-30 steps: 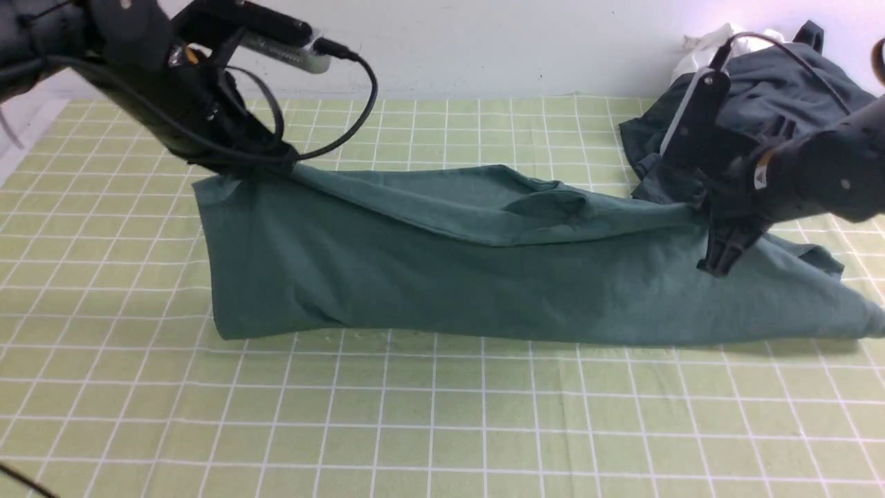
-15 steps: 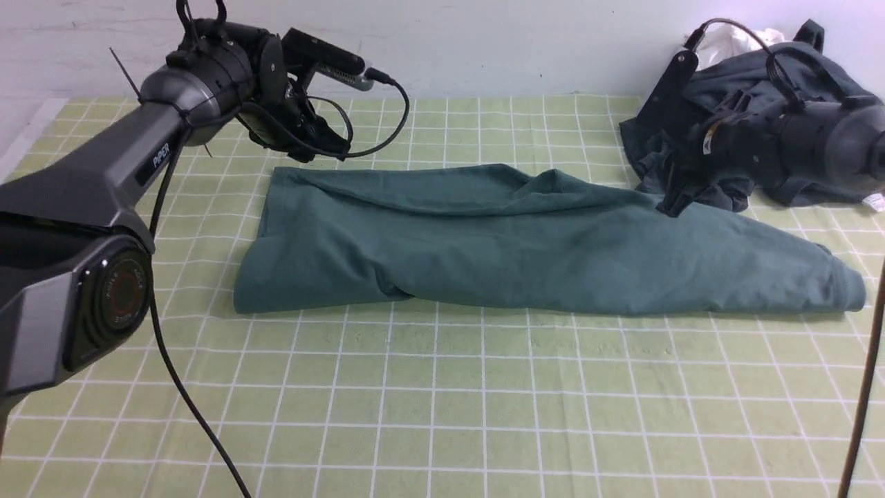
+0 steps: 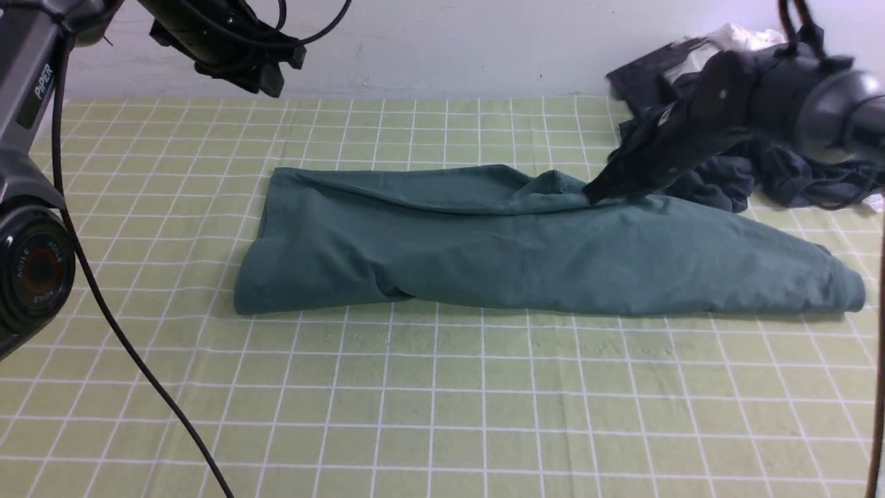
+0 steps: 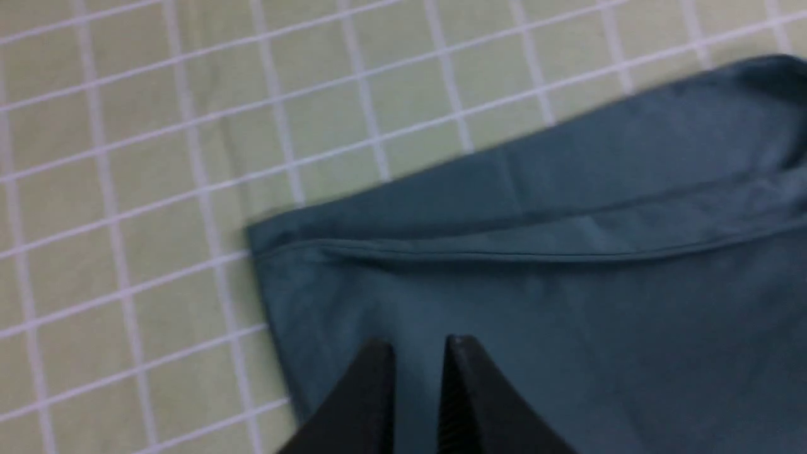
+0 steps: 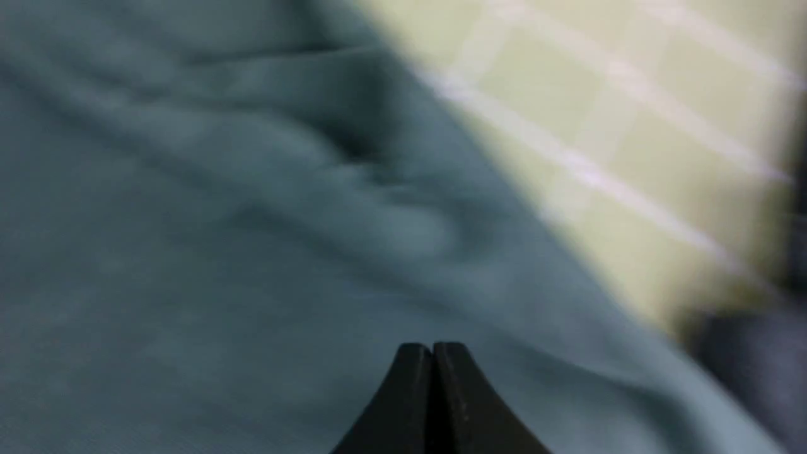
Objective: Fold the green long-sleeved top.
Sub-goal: Use both arms to drag the lower edge of the fabric forward and fold it over the upper edge, then use the right arm to clamp the right edge of the fabric
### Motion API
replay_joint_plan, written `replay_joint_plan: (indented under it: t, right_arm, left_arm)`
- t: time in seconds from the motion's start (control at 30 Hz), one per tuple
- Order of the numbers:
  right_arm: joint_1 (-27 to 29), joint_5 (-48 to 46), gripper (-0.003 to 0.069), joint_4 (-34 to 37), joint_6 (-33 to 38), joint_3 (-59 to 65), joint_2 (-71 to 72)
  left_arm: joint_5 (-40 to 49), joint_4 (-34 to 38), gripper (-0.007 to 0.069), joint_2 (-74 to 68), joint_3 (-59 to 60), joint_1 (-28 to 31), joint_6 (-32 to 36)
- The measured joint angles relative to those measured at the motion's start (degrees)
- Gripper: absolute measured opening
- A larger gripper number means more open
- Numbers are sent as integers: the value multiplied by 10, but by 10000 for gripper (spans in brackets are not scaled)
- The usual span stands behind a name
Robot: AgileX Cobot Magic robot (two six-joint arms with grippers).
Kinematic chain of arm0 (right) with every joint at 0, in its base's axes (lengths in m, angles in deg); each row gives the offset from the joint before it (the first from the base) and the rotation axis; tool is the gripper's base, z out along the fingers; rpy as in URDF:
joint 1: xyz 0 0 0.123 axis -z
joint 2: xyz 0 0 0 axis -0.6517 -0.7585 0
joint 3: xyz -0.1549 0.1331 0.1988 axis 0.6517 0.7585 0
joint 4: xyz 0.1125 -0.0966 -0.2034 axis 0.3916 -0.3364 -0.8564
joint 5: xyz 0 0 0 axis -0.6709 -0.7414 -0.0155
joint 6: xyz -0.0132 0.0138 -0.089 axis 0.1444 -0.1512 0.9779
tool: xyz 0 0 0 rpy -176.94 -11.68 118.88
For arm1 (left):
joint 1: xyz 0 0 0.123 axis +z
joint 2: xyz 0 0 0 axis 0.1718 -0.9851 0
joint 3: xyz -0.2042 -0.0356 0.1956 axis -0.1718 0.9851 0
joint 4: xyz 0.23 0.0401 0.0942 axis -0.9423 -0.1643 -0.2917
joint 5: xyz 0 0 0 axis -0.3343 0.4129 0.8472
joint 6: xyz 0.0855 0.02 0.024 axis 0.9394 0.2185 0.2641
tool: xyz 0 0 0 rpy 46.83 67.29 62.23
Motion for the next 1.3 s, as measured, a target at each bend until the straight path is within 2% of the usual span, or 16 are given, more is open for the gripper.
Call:
replay_joint_plan:
  t: [0.03,0.07,0.1,0.13,0.23,0.33,0.4,0.53,0.63,0.77,0.83,0.87,0.97,1.13,1.23,1.3]
  right_arm:
    - [-1,3,-8,5,0,0,0]
    - [-12,44,-12,43,68,0,-29]
    - [-13,50,-13,52,73,-1,-35]
    - [-18,97,-15,79,108,-10,-55]
    - [-18,178,-15,110,133,-42,-92]
    - [-13,235,-15,123,135,-81,-126]
    - [1,282,-15,155,103,-120,-150]
    - [27,300,-15,207,46,-164,-143]
    - [44,238,-11,210,30,-180,-108]
    - [60,77,5,190,22,-184,-34]
    - [72,-38,22,161,-9,-185,15]
    - [72,-38,23,157,-13,-186,19]
    - [102,-160,43,71,-103,-188,73]
    - [168,-249,49,-38,-208,-178,83]
    - [202,-271,52,-53,-237,-147,84]
    - [222,-274,55,-56,-260,-106,93]
  left_arm:
    - [1,0,59,0,0,0,0]
    - [5,20,17,6,0,2,8]
    - [6,22,17,7,0,2,8]
    - [6,36,1,16,1,7,11]
    - [6,54,-4,37,1,11,18]
    - [6,73,-4,63,13,11,27]
    - [6,86,-4,99,35,7,32]
    - [6,90,-4,159,85,7,42]
    - [6,89,-4,214,153,7,48]
    - [-20,89,-4,314,312,7,59]
    - [-88,89,-4,392,448,7,68]
    - [-96,89,-4,400,461,7,68]
    - [-227,88,-4,522,685,7,80]
    - [-388,88,-4,644,932,7,87]
    - [-406,88,-4,686,997,7,87]
    - [-387,89,-4,714,1018,7,93]
